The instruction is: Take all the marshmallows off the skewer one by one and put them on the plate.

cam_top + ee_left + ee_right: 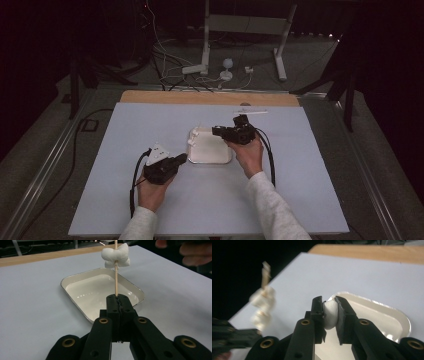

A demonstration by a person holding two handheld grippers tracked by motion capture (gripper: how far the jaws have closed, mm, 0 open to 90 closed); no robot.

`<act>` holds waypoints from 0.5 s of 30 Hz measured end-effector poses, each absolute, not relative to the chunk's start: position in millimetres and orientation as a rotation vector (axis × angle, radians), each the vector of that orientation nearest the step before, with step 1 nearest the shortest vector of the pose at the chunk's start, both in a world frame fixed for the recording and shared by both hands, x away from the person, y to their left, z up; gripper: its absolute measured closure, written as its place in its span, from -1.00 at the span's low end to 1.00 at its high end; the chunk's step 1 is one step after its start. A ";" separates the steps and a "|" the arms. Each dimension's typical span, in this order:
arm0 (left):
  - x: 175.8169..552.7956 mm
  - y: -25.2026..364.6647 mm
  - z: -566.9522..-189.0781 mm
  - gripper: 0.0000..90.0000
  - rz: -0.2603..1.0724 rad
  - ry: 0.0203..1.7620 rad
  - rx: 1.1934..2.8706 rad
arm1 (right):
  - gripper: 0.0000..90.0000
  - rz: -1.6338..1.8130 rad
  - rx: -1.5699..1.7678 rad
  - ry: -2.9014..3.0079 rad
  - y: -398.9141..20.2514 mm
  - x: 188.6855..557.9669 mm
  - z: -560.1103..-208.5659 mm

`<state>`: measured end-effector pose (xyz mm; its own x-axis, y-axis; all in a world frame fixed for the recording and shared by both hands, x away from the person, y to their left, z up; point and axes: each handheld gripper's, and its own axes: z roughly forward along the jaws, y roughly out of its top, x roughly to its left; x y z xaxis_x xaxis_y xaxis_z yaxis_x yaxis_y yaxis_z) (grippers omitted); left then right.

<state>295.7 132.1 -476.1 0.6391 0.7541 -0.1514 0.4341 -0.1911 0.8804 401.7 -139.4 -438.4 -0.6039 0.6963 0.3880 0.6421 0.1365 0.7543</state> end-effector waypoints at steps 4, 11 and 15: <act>296.2 133.1 -476.1 1.00 0.384 0.956 1.824 | 0.59 1.431 1.424 2.348 -138.3 406.9 -456.8; 296.8 132.9 -476.8 1.00 0.380 0.959 1.825 | -0.07 1.347 1.445 2.364 -134.5 408.0 -465.9; 296.8 133.3 -476.6 1.00 0.381 0.962 1.823 | -0.40 1.399 1.459 2.355 -135.1 406.0 -461.9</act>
